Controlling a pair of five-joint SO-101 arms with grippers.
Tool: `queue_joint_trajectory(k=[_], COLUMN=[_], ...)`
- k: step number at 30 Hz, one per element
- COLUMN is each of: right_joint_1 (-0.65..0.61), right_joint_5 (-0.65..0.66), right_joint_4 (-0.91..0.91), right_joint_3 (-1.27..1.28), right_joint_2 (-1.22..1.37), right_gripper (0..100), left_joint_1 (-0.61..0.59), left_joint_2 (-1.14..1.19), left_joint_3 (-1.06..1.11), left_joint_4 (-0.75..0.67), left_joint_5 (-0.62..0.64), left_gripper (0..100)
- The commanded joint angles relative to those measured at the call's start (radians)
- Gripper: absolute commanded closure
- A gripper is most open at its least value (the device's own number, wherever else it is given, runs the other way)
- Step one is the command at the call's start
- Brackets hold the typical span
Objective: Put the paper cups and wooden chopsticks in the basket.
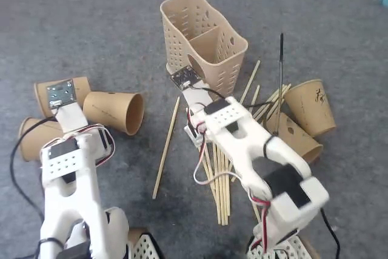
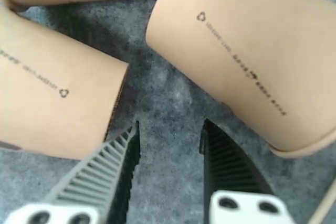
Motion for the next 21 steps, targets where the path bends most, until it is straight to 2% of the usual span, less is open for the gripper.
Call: queue_joint_trajectory(k=[1,4,6,13,21], right_joint_1=[0.025,0.010,-0.018,-0.110,-0.223], right_joint_5=[-0.014,-0.006,-0.005,-0.003,-0.003], right_joint_4=[0.058,0.093,0.104,0.147,0.150], right_joint_3=[-0.114,-0.135,-0.129,-0.011,0.227], right_joint_2=[0.031,0.058,0.051,-0.038,-0.332], right_gripper=[90.7,92.7,99.5,99.1,99.1], left_joint_1=[-0.009,-0.009,-0.009,-0.009,-0.009], left_joint_2=[-0.031,-0.031,-0.031,-0.031,-0.031], left_joint_3=[-0.007,-0.007,-0.007,-0.007,-0.007], left_joint_4=[-0.023,-0.023,-0.023,-0.023,-0.023], left_joint_5=[0.015,0.015,0.015,0.015,0.015], left_gripper=[82,82,82,82,82])
